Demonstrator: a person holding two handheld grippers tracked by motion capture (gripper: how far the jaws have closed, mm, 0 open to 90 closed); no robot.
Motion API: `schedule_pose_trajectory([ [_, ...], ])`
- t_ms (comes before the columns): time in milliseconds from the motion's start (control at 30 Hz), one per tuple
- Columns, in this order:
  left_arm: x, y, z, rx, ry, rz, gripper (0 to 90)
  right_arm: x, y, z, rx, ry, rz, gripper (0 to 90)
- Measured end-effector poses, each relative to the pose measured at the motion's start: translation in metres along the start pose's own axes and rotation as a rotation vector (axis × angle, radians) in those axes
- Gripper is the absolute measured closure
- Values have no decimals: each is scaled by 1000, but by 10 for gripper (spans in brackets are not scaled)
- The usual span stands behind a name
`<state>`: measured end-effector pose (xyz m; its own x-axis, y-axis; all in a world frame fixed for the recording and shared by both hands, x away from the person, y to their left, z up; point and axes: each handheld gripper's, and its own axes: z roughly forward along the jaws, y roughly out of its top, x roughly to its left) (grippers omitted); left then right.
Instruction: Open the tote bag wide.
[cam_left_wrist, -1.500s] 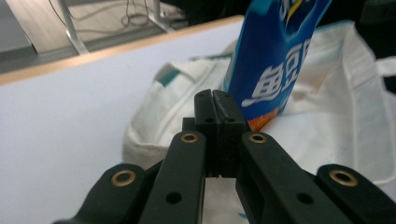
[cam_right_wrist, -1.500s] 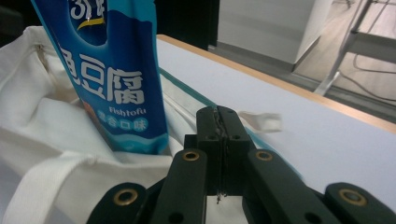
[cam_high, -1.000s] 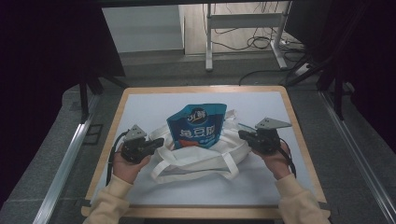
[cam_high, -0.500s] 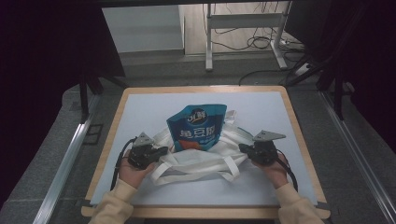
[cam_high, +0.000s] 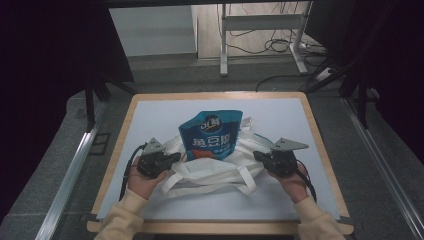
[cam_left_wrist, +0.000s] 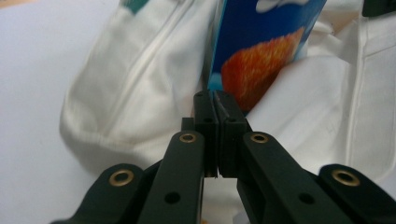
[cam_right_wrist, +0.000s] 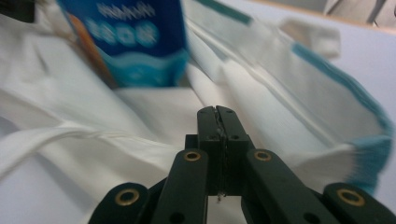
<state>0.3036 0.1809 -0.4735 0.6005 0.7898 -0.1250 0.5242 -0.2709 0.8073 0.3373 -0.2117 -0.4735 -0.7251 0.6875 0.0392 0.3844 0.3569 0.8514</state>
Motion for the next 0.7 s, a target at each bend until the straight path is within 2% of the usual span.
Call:
schedule_pose_trajectory([
  [33,0,5,4,4,2,2,882,3,2,0,-4,8,-6,884],
  [167,3,8,14,28,16,-6,885,14,5,2,-1,34,-25,884],
  [333,12,8,28,68,44,-22,888,27,2,11,44,71,-57,885],
  [467,19,11,40,79,54,-49,890,31,-9,13,95,90,-62,886],
  [500,21,12,46,82,58,-70,890,32,-13,13,104,93,-61,886],
  [600,24,12,50,84,62,-82,890,34,-20,13,129,97,-70,887],
  [633,27,12,54,77,61,-108,890,36,-27,13,149,106,-79,887],
  [700,28,12,55,76,59,-114,891,38,-34,14,168,109,-78,888],
])
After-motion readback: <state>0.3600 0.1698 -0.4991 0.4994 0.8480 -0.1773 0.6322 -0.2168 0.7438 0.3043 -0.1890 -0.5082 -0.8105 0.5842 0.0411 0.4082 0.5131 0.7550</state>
